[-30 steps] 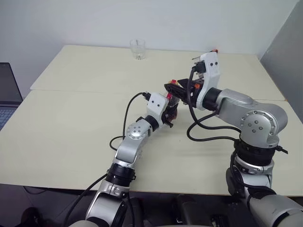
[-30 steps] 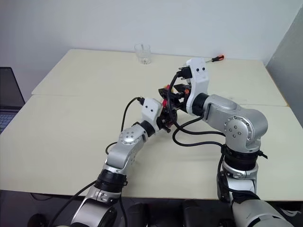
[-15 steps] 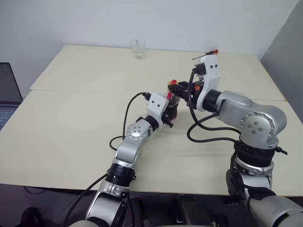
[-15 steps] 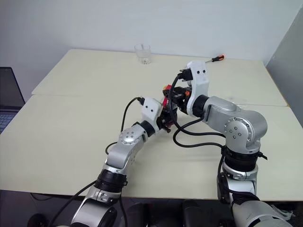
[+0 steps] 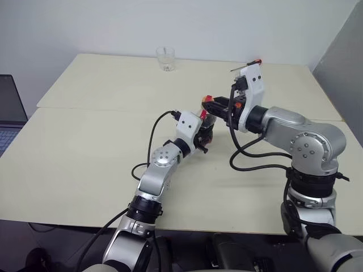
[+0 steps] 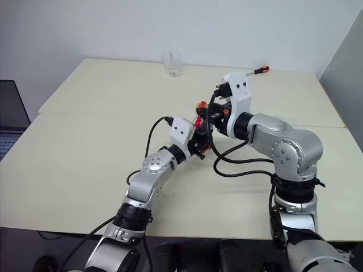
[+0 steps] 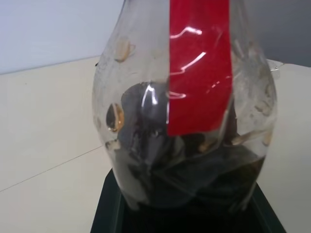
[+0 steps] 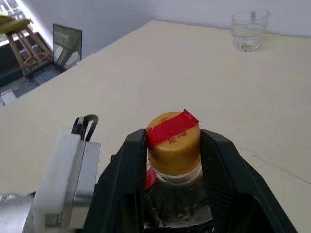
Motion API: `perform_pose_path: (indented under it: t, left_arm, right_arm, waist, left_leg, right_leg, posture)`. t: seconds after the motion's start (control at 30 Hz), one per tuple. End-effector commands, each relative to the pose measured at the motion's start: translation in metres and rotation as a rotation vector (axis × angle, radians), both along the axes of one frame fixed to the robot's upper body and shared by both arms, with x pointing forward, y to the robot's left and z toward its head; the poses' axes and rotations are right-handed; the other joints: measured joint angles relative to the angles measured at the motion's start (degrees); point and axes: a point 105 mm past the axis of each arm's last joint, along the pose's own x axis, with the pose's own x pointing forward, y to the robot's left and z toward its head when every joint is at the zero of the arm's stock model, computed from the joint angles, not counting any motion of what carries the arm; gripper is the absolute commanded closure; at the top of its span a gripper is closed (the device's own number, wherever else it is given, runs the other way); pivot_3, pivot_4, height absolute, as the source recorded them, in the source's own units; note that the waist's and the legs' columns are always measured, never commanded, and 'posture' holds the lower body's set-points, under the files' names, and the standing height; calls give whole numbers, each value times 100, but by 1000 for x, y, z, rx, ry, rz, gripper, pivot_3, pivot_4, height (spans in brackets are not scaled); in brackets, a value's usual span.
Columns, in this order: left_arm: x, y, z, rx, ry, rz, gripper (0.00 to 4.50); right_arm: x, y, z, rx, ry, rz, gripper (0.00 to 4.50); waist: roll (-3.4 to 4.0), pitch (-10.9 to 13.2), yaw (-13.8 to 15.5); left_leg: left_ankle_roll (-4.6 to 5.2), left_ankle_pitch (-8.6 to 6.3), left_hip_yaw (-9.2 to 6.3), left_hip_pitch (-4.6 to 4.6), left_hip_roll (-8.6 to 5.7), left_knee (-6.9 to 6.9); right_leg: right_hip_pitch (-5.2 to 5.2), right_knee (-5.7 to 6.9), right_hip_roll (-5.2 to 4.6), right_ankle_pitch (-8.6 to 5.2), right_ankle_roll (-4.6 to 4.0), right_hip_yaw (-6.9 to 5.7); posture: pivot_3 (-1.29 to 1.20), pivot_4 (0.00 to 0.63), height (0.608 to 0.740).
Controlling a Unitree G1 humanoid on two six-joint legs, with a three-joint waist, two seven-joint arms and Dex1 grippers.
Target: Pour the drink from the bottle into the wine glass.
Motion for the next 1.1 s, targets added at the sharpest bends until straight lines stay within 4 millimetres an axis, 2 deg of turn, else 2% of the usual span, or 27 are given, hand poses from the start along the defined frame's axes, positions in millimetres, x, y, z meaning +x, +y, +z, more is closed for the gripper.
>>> perform_pose_path:
  t: [0.03, 0.1, 0.2, 0.4, 0.6, 0.87, 1.0, 1.1]
  left_arm:
    - [-8, -10, 18, -31, -54, -64, 3574]
    - [-8, -10, 18, -34, -54, -69, 3575]
    - [-10, -12, 16, -34, -38, -84, 3576]
    - [-13, -15, 15, -30, -25, -101, 3583]
    - [-14, -15, 15, -34, -20, -103, 3584]
    - [-20, -21, 14, -29, -17, -148, 3594]
    - [-22, -22, 15, -21, -18, -175, 3597]
    - [-21, -22, 15, -20, -17, -183, 3598]
  right_arm:
    - [-5, 5, 17, -31, -124, 173, 3214]
    - [-3, 5, 15, -84, -153, 245, 3214]
    - [0, 4, 1, -192, -157, 366, 3214]
    - [6, 3, 10, -166, -177, 607, 3215]
    - [12, 7, 8, -185, -179, 726, 3215]
    - [14, 14, 5, -223, -196, 815, 3216]
    - [17, 7, 5, -245, -211, 771, 3216]
    - [12, 1, 9, -237, -212, 767, 3216]
  waist:
    - [-1, 1, 1]
    - [3, 4, -5]
    - [7, 6, -7]
    - [14, 14, 0]
    - [17, 16, 6]
    - [22, 19, 6]
    - [25, 21, 9]
    - [26, 21, 12]
  left_leg:
    - [0, 0, 1, 0, 0, 0]
    - [1, 0, 1, 0, -1, 0]
    - [1, 0, 0, 2, 1, -1]
    - [1, 0, 0, 4, 4, -3]
    - [1, 0, 4, 4, 3, -2]
    - [0, 0, 3, 4, 4, -2]
    - [0, 0, 3, 4, 4, -2]
    - [0, 0, 4, 4, 3, -2]
  right_leg:
    - [0, 0, 0, 0, 0, -2]
    - [0, 0, 0, 0, 1, -2]
    - [-1, 1, 5, 0, 1, -2]
    - [-1, 2, 10, 3, -5, -2]
    - [-2, 1, 8, 13, -23, 0]
    - [-2, 3, 8, 15, -27, -2]
    - [-2, 4, 8, 16, -27, -2]
    - [-2, 4, 6, 16, -27, -2]
  posture:
    - [0, 150, 740]
    - [0, 150, 740]
    - [0, 150, 740]
    - [0, 150, 740]
    - [0, 150, 740]
    - [0, 150, 740]
    - [0, 150, 740]
    - [0, 150, 740]
